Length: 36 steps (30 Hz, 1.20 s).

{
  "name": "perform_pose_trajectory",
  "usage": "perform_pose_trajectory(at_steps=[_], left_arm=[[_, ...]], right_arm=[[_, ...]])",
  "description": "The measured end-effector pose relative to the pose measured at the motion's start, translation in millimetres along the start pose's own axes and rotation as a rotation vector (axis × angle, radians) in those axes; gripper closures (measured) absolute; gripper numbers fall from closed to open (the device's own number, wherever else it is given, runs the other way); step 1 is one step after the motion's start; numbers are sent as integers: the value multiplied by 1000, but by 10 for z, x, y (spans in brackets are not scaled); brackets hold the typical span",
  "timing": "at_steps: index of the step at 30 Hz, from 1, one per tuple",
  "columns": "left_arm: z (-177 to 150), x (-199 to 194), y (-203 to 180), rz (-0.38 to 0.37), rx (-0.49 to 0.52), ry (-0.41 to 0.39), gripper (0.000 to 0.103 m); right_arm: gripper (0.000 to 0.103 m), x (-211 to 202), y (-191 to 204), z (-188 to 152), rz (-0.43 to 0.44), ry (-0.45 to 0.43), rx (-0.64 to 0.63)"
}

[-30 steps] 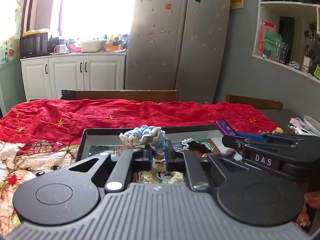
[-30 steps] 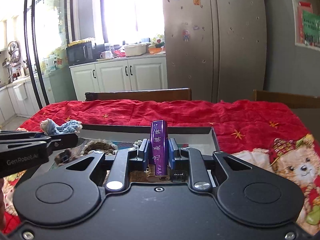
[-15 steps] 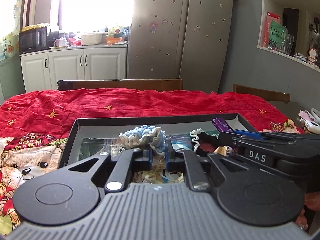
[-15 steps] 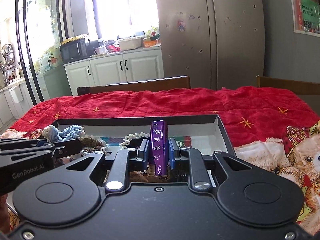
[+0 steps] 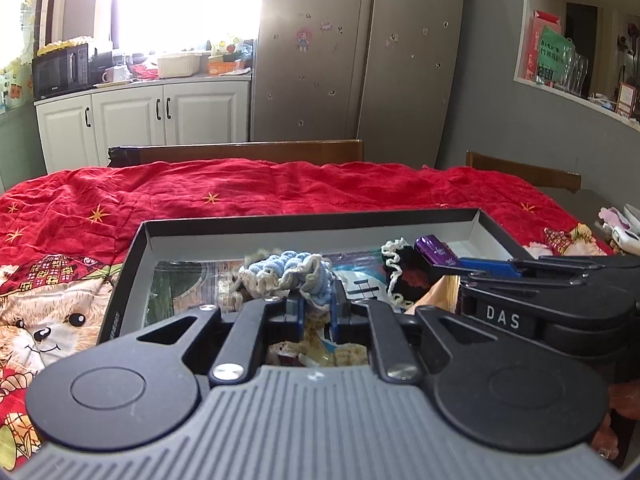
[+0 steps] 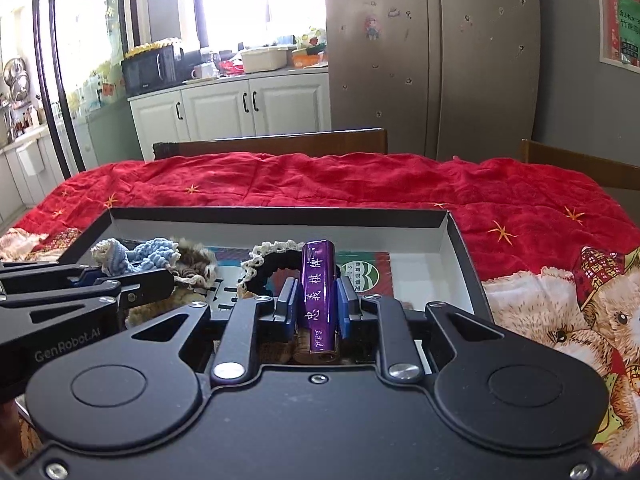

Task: Organize objects
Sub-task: 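Open right gripper dropping purple lighter in box while left gripper releases blue scrunchie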

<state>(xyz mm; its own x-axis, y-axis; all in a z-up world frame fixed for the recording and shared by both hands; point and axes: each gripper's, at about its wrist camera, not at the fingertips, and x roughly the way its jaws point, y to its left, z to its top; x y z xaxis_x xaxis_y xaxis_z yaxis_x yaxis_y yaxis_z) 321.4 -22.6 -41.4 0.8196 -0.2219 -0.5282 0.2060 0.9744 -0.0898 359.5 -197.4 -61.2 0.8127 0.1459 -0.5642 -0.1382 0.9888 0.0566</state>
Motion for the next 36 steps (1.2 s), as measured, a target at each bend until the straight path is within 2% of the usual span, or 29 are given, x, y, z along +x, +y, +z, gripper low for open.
perform_pose_trajectory(at_steps=[24, 34, 36], left_arm=[[-39, 44, -27, 7, 21, 23, 85], [-40, 40, -39, 12, 25, 21, 71], [-39, 40, -40, 12, 24, 20, 63]], right_arm=[[83, 6, 6, 2, -3, 4, -6], [83, 15, -5, 0, -5, 11, 1], [83, 17, -7, 0, -5, 11, 1]])
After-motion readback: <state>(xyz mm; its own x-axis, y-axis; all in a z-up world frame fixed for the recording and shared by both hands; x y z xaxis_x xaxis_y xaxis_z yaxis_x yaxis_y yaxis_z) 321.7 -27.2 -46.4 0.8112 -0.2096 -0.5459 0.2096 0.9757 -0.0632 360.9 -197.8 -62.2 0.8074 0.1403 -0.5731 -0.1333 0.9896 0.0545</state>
